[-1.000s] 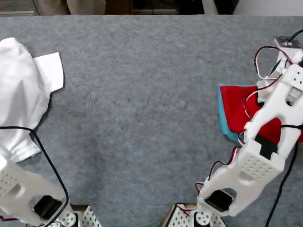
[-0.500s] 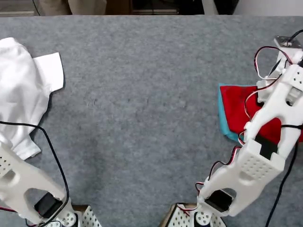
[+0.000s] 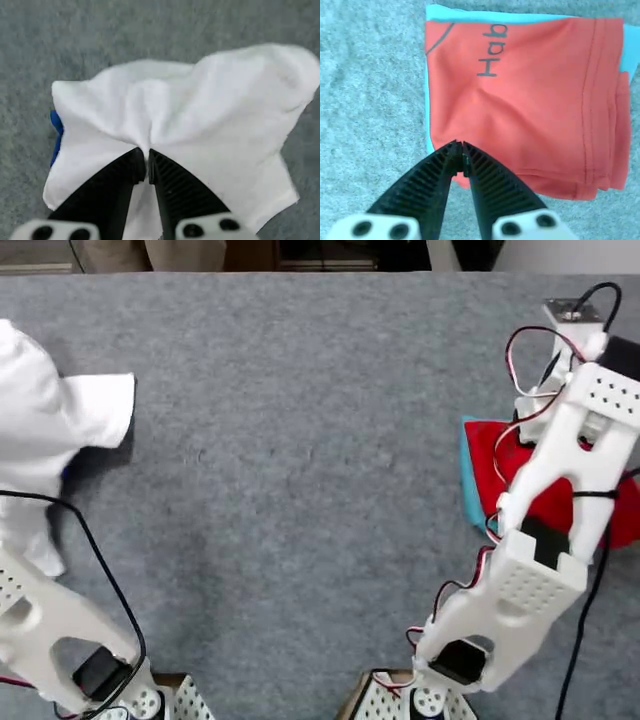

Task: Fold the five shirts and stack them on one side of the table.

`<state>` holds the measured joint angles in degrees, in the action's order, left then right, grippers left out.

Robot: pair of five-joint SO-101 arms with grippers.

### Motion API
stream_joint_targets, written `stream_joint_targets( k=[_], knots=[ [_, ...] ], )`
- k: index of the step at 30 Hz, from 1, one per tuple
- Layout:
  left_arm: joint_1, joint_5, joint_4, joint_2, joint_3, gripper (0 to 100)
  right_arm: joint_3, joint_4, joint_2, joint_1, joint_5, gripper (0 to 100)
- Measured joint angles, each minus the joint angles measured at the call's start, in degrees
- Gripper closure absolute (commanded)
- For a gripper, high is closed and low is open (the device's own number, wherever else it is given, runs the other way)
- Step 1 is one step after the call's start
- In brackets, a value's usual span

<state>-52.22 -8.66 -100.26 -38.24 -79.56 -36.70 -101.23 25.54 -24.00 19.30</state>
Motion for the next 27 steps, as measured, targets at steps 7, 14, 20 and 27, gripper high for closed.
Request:
stream_joint_targets(
  k=[7, 14, 20, 27],
  knots=[
    [1.7, -0.7, -0.1, 1.7, -13.0, 98, 0.0, 0.0, 0.0, 0.7, 0.0, 99.3],
    [12.5, -0.7, -0.1, 14.4, -13.8, 98, 0.0, 0.0, 0.0, 0.7, 0.0, 99.3],
    [27.8, -0.7, -0.1, 22.9, -14.3, 98, 0.0, 0.0, 0.0, 0.7, 0.0, 99.3],
    [49.7, -0.7, -0.1, 26.3, -14.5, 98, 0.0, 0.0, 0.0, 0.7, 0.0, 99.3]
  ],
)
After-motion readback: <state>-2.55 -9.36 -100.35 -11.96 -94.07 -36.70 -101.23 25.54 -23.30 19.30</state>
